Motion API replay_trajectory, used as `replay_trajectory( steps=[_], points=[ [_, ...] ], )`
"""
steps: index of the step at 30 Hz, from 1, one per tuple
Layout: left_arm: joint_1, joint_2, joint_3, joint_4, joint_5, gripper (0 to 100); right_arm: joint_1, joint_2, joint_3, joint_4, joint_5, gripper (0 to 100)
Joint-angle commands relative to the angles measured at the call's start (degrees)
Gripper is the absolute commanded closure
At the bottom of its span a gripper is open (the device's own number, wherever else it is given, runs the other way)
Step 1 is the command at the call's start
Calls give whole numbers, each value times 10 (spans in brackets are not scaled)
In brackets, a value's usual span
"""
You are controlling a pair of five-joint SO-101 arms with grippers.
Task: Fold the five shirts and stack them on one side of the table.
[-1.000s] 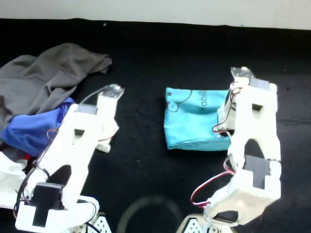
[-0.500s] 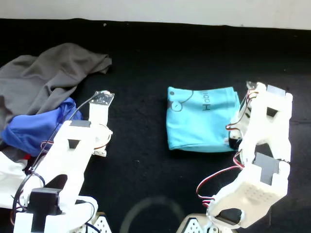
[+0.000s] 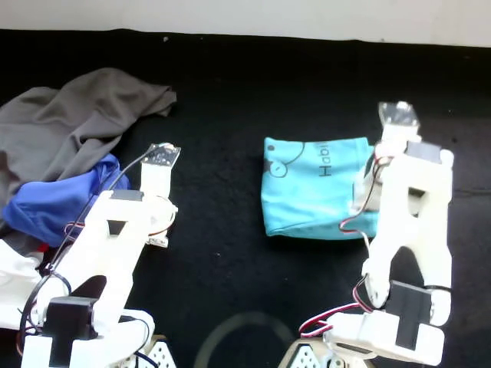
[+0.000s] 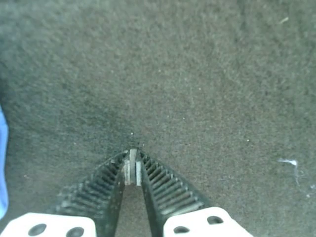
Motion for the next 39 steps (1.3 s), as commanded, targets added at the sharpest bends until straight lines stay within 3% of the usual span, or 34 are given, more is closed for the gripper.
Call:
replay_trajectory(
  steps=[1,13,17,23,31,36,39],
  points=[
    [-5,-8,1,-23,-2,991,17,-19,35,0,9,991],
    [-5,-8,1,-23,-2,991,51,-123,-72,176,11,953],
    [-5,-8,1,-23,-2,991,7,-115,-73,138,7,873],
    [-5,-8,1,-23,-2,991,-22,3,-74,3,-47,993],
    [-5,-8,1,-23,-2,991,9,152,-74,3,-42,993],
    [-5,-8,1,-23,-2,991,57,126,-80,61,-40,993],
    [-5,-7,1,-23,-2,991,55,69,-80,84,-2,993]
  ],
)
